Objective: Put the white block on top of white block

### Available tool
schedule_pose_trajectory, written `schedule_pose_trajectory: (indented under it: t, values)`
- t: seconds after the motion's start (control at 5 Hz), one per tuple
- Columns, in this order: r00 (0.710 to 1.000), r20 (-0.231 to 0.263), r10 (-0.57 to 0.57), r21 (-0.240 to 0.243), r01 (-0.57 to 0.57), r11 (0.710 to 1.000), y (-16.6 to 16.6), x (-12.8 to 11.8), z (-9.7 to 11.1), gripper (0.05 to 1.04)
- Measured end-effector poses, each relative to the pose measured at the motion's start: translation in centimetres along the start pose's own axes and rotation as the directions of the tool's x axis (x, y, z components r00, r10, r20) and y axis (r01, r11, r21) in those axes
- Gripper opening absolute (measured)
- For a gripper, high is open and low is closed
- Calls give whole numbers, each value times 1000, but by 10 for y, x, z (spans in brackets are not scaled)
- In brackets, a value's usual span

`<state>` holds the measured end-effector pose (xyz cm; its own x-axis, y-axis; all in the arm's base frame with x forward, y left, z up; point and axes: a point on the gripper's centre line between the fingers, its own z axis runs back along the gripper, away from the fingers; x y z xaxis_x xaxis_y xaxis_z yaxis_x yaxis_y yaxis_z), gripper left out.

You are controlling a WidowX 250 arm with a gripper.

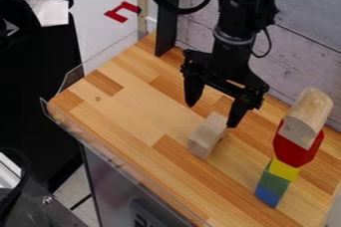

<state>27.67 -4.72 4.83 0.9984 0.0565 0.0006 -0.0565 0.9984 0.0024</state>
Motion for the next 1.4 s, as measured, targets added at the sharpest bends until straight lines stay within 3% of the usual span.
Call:
schedule_pose_trajectory:
  t: [0.2, 0.4, 0.6, 0.8, 1.0, 1.4]
  values:
    - [1000, -28, 0, 7, 0, 1000, 1, -4, -7, 999]
    - [999, -38, -11, 25, 12, 1000, -1, -2, 1, 999]
    - [1000, -5, -3, 19, 3, 1000, -1, 1, 17, 999]
    - [998, 64, 1, -4, -1, 1000, -3, 4, 36, 999]
    - [985, 171, -23, -21, 27, 999, -11, 1, 68, 1000]
    - [972, 215, -94, -6, 98, 995, -33, -7, 98, 999]
